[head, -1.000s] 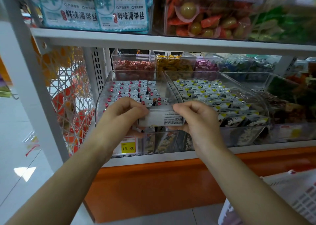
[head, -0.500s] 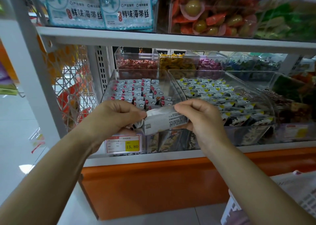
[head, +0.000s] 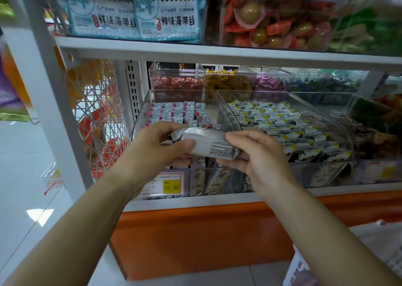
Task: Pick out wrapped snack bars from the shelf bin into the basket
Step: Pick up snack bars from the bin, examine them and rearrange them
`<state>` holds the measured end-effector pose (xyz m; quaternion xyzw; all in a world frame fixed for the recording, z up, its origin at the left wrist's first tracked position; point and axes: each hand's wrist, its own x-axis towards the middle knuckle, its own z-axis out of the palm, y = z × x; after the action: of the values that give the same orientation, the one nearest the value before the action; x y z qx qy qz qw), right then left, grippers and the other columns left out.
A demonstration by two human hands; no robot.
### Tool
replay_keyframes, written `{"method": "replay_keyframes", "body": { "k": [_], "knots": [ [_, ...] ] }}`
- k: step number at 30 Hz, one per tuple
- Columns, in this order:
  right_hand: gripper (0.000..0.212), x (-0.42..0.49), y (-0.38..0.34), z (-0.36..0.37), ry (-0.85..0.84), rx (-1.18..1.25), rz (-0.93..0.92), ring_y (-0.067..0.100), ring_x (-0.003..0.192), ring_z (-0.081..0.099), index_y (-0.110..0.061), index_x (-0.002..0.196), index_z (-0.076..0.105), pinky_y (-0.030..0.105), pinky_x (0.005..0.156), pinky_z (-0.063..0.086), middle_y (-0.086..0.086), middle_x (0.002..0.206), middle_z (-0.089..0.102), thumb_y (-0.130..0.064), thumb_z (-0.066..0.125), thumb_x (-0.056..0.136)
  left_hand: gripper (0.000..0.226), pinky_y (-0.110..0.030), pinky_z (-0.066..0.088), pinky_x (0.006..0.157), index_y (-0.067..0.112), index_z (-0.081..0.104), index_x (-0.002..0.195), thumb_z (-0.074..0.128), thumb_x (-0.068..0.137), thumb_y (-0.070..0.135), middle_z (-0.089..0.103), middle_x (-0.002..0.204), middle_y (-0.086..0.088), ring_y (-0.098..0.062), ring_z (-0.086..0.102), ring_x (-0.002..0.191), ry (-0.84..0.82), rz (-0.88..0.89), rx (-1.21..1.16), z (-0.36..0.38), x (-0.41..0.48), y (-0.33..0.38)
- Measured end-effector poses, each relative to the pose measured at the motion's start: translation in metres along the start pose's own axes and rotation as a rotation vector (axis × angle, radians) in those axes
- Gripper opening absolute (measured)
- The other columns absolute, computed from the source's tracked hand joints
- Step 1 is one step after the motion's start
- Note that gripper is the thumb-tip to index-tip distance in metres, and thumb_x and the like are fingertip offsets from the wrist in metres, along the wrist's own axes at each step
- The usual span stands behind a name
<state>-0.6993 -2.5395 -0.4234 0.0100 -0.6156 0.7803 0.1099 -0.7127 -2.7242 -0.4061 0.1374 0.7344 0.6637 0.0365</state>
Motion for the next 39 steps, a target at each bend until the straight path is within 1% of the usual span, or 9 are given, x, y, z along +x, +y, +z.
{"method": "replay_keyframes", "body": {
  "k": [7, 12, 19, 24, 27, 29, 34, 37, 39],
  "knots": [
    [0.009, 0.005, -0.012, -0.016, -0.199, -0.091, 0.179, 0.022, 0.071, 0.07, -0.003, 0.079, 0.069, 0.026, 0.053, 0.058, 0.012, 0.081, 0.071, -0.008, 0.062, 0.081, 0.026, -0.019, 0.055, 0.073, 0.012, 0.062, 0.114, 0.054, 0.09, 0.009, 0.071, 0.1, -0.008, -0.017, 0.07, 0.088, -0.075, 0.013, 0.018, -0.007, 0.001, -0.001],
    [0.026, 0.007, -0.012, -0.02, -0.257, 0.005, 0.248, 0.024, 0.074, 0.07, 0.003, 0.086, 0.066, 0.031, 0.062, 0.06, 0.015, 0.083, 0.072, -0.016, 0.063, 0.068, 0.024, -0.017, 0.054, 0.069, 0.012, 0.063, 0.111, 0.051, 0.091, 0.008, 0.073, 0.095, -0.004, -0.018, 0.071, 0.085, -0.096, 0.013, -0.007, -0.007, 0.002, -0.003],
    [0.035, 0.007, -0.009, -0.022, -0.281, 0.093, 0.255, 0.019, 0.076, 0.068, 0.003, 0.098, 0.069, 0.026, 0.062, 0.058, 0.016, 0.092, 0.071, -0.023, 0.058, 0.077, 0.018, -0.014, 0.053, 0.064, 0.017, 0.066, 0.102, 0.052, 0.092, 0.011, 0.074, 0.089, -0.001, -0.017, 0.071, 0.08, -0.02, 0.007, -0.007, -0.007, 0.004, -0.007],
    [0.042, 0.004, -0.003, -0.015, -0.35, 0.089, 0.121, 0.017, 0.079, 0.065, -0.013, 0.115, 0.063, 0.03, 0.075, 0.057, 0.009, 0.091, 0.058, -0.018, 0.065, 0.073, 0.021, -0.036, 0.06, 0.067, 0.012, 0.068, 0.088, 0.054, 0.092, 0.026, 0.072, 0.068, -0.007, -0.02, 0.071, 0.063, 0.173, 0.017, 0.111, -0.002, 0.007, -0.011],
    [0.041, 0.0, 0.003, -0.007, -0.273, -0.286, -0.082, 0.015, 0.08, 0.07, -0.027, 0.115, 0.062, 0.03, 0.078, 0.057, 0.005, 0.106, 0.062, -0.014, 0.07, 0.077, 0.033, -0.032, 0.055, 0.054, 0.01, 0.065, 0.081, 0.05, 0.092, 0.038, 0.067, 0.057, -0.009, -0.018, 0.065, 0.047, 0.219, 0.062, 0.263, 0.004, 0.006, -0.012],
    [0.03, 0.0, 0.002, -0.004, -0.165, -0.283, -0.151, 0.016, 0.079, 0.071, -0.028, 0.106, 0.063, 0.028, 0.069, 0.058, 0.009, 0.112, 0.062, -0.01, 0.067, 0.083, 0.039, -0.029, 0.048, 0.047, 0.014, 0.065, 0.08, 0.045, 0.092, 0.045, 0.067, 0.059, -0.012, -0.016, 0.06, 0.043, 0.247, 0.096, 0.368, 0.006, 0.006, -0.013],
    [0.023, 0.016, -0.008, -0.013, 0.195, -0.259, -0.263, 0.009, 0.072, 0.069, -0.024, 0.096, 0.054, 0.021, 0.062, 0.057, 0.015, 0.111, 0.059, -0.008, 0.066, 0.084, 0.038, -0.014, 0.044, 0.066, 0.013, 0.053, 0.13, 0.044, 0.097, 0.03, 0.061, 0.116, 0.001, -0.008, 0.057, 0.08, 0.364, 0.215, 0.64, 0.001, 0.031, -0.017],
    [0.022, 0.031, -0.012, -0.015, 0.278, -0.315, -0.285, 0.009, 0.069, 0.069, -0.017, 0.101, 0.053, 0.026, 0.069, 0.059, 0.013, 0.107, 0.062, -0.01, 0.066, 0.085, 0.034, -0.035, 0.044, 0.096, 0.005, 0.055, 0.126, 0.042, 0.097, 0.02, 0.056, 0.128, -0.015, -0.029, 0.055, 0.109, 0.252, 0.208, 0.898, 0.004, 0.066, -0.019],
    [0.02, 0.041, -0.012, -0.013, 0.281, -0.355, -0.276, 0.01, 0.07, 0.068, -0.014, 0.1, 0.054, 0.033, 0.073, 0.059, 0.009, 0.101, 0.063, -0.01, 0.066, 0.085, 0.031, -0.047, 0.038, 0.101, 0.002, 0.057, 0.106, 0.036, 0.097, 0.023, 0.056, 0.117, -0.018, -0.034, 0.05, 0.113, 0.117, 0.094, 1.009, 0.01, 0.091, -0.02]
  ]
}}
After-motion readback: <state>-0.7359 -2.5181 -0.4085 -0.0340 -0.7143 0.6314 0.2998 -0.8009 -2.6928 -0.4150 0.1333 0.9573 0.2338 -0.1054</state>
